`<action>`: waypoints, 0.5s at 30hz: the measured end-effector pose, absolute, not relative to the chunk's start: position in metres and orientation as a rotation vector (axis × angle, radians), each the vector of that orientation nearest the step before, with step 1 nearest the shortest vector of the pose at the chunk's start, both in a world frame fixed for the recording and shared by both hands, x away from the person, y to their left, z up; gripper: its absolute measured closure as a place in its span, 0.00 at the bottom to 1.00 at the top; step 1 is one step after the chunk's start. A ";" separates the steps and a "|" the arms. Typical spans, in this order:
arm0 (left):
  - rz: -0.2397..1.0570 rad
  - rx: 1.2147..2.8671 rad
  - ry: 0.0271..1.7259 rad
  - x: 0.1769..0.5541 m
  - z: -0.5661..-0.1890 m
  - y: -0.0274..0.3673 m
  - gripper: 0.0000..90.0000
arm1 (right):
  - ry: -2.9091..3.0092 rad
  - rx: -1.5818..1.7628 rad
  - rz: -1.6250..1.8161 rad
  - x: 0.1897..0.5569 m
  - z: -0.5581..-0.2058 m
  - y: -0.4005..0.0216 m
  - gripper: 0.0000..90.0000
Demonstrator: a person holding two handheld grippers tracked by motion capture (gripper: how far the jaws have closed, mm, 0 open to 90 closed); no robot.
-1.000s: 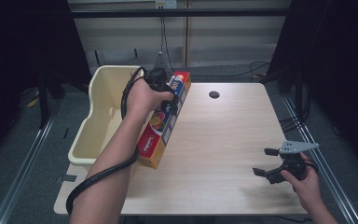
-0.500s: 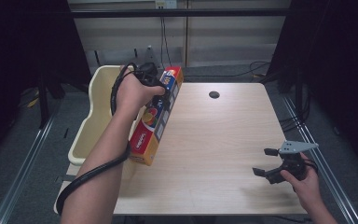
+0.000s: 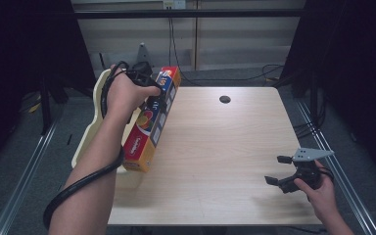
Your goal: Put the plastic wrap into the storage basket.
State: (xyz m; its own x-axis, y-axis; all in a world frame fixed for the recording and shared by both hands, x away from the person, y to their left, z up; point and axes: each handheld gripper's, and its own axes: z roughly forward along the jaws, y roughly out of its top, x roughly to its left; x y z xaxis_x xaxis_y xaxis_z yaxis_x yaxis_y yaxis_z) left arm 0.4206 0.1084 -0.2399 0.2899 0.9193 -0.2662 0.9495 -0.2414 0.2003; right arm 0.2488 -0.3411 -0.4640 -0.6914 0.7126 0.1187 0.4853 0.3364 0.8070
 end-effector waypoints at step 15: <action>-0.129 2.221 1.725 0.418 -0.229 0.129 0.46 | 2.335 1.090 1.287 0.248 -0.463 -0.343 0.02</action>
State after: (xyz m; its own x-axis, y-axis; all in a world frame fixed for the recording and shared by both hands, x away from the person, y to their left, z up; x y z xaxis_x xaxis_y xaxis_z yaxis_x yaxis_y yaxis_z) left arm 0.4182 0.1294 -0.2293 0.2651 0.9266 -0.2668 0.9560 -0.2164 0.1982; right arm 0.2482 -0.3431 -0.4629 -0.6847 0.7184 0.1228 0.4877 0.3264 0.8097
